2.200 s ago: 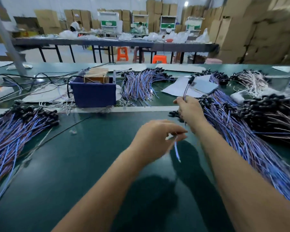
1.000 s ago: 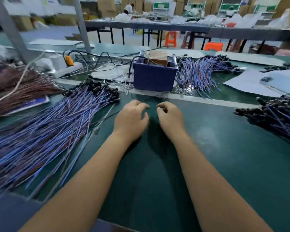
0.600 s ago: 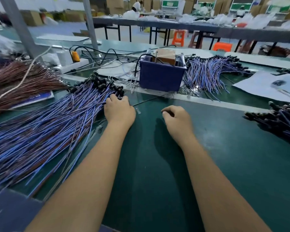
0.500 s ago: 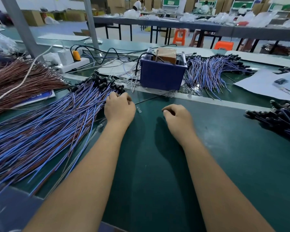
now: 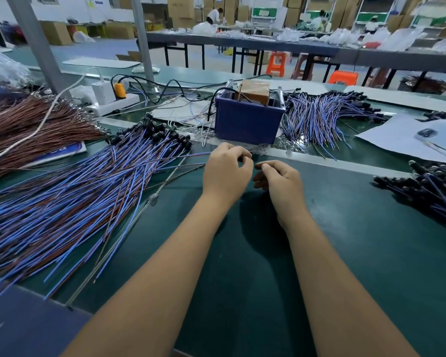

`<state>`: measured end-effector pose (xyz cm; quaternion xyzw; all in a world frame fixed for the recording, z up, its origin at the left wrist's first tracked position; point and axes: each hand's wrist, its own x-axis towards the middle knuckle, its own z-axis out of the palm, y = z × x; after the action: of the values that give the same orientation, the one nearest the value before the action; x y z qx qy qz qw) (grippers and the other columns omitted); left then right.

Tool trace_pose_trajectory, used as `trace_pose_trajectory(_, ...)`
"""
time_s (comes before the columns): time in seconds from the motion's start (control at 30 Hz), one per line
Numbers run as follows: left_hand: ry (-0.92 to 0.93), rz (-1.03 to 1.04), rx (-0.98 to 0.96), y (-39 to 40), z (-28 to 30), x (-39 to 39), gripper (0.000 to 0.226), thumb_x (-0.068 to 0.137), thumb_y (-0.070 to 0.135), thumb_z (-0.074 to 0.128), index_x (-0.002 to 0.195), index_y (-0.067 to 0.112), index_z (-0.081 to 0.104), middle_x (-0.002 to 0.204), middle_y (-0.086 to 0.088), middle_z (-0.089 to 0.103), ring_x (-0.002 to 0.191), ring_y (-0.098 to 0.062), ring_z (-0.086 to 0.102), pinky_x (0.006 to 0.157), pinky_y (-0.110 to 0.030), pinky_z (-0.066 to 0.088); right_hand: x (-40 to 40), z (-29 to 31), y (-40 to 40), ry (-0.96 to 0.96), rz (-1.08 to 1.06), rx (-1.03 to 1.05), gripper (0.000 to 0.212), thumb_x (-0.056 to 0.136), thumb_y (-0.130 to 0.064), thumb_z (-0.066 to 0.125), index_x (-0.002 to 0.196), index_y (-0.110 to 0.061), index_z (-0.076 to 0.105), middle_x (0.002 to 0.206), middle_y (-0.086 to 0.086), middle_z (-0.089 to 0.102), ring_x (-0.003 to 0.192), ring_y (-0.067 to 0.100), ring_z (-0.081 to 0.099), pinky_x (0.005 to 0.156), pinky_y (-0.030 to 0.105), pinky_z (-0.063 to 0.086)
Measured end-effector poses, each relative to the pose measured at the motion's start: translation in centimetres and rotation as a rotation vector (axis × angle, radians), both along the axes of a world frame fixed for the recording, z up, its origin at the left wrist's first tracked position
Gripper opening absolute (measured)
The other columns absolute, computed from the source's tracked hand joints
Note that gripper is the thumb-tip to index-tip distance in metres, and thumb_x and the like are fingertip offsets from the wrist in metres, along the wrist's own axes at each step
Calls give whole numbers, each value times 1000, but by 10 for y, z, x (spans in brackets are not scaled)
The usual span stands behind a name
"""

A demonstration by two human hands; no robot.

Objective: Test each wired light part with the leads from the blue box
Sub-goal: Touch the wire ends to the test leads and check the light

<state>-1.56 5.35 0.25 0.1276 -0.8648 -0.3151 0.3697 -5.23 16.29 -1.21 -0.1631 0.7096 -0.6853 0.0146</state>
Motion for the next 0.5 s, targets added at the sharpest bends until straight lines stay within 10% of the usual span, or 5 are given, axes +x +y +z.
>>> trace_pose_trajectory(0.3, 265, -323, 30, 55, 8, 16, 19, 75, 7, 54, 65, 1, 69, 71, -6, 63, 71, -22, 58, 67, -33, 48, -7, 17, 16, -503, 179, -539, 37, 104, -38, 34, 81, -14, 49, 59, 4, 55, 50, 14, 57, 47, 21, 47)
trace_pose_trajectory(0.5, -4, -213, 241, 32, -1, 14, 17, 79, 24, 47, 72, 18, 61, 63, 0, 63, 67, -26, 59, 65, -37, 48, -7, 15, 17, -283, 17, -359, 15, 99, -16, 49, 84, -14, 48, 53, -1, 59, 44, 13, 54, 43, 22, 45)
